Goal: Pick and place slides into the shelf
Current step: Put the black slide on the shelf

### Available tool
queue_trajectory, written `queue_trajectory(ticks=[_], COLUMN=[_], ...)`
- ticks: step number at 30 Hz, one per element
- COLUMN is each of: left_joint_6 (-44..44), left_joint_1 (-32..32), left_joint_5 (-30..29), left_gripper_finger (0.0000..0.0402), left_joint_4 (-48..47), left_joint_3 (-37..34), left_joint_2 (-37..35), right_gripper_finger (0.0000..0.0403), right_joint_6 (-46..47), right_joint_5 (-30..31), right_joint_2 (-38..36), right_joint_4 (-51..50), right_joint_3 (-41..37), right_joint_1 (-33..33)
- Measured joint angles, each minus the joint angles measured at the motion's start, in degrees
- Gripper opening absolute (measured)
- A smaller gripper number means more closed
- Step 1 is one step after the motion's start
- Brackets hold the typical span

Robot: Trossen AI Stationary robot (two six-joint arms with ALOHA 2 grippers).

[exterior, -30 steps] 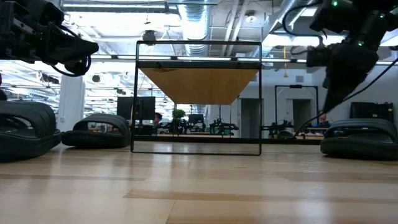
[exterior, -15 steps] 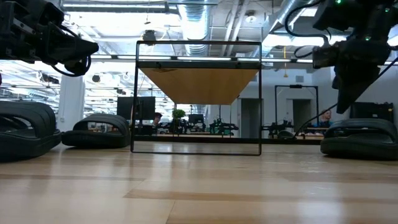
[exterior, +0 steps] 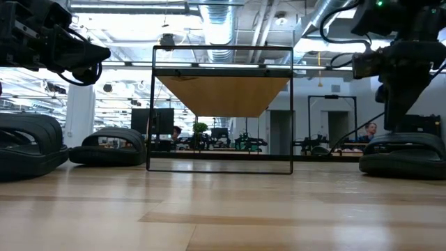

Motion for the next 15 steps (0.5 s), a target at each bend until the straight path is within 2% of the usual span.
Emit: queue_trajectory(ticks=[7,15], left_joint_6=[-0.10,-0.09], left_joint_1=[0.00,0.00], left_joint_5=[0.00,0.00], left_gripper_finger=[0.0000,0.0000], left_joint_4=[0.00,0.00], left_joint_3=[0.00,0.00], left_joint_2=[0.01,0.00], right_gripper_finger=[0.0184,0.0178], right_joint_6=[0.95,0.90], right_joint_5=[-2.94,-2.96], right_joint_2=[3.72,10.62], right_joint_4=[-0.14,1.03], right_joint_3=[0.00,0.09], right_joint_1=[0.07,0.07])
